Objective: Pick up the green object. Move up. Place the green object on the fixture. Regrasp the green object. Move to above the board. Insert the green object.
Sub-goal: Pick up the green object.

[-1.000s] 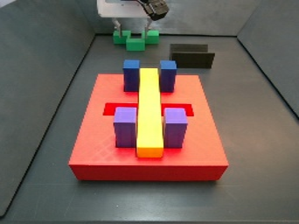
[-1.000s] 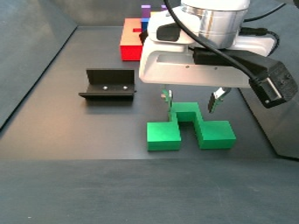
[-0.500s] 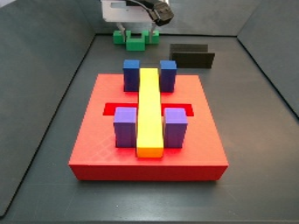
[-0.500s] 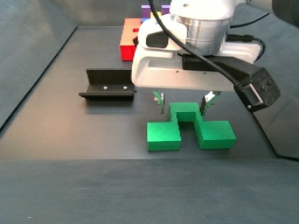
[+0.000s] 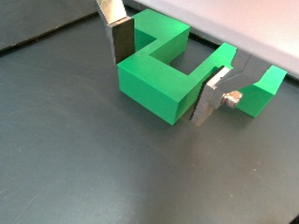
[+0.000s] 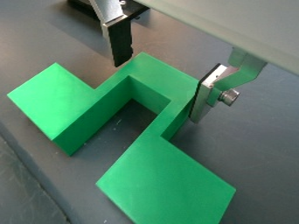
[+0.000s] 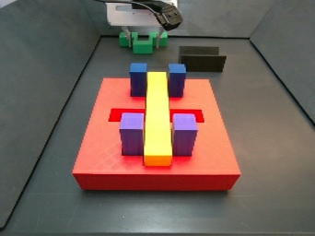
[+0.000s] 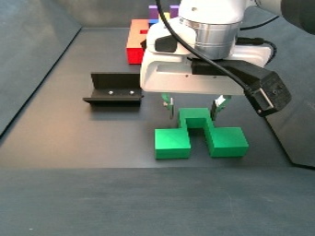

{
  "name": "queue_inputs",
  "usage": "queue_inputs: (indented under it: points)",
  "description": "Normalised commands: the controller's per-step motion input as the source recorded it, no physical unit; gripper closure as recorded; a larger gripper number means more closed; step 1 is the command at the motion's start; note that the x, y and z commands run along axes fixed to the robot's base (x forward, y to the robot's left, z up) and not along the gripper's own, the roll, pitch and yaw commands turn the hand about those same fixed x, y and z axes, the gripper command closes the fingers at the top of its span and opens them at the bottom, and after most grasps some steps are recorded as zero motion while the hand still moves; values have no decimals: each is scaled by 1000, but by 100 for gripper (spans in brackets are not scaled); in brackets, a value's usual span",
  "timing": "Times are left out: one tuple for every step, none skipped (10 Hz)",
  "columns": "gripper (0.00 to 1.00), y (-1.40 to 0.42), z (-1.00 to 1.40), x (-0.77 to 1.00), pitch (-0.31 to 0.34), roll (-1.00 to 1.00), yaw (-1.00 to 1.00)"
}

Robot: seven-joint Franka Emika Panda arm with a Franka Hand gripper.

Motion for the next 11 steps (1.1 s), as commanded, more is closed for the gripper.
queue_inputs:
  points:
    - [0, 26, -97, 0, 0, 0, 0]
    - [0, 0, 0, -6, -7, 0, 0]
    - [0, 0, 0, 0, 0, 0, 0]
    - [100, 0, 0, 0, 0, 0, 0]
    - [100, 0, 0, 0, 0, 0, 0]
    - [100, 0, 0, 0, 0, 0, 0]
    - [100, 0, 0, 0, 0, 0, 0]
    - [100, 0, 0, 0, 0, 0, 0]
    - [100, 0, 0, 0, 0, 0, 0]
    - [100, 0, 0, 0, 0, 0, 0]
    - [100, 0, 0, 0, 0, 0, 0]
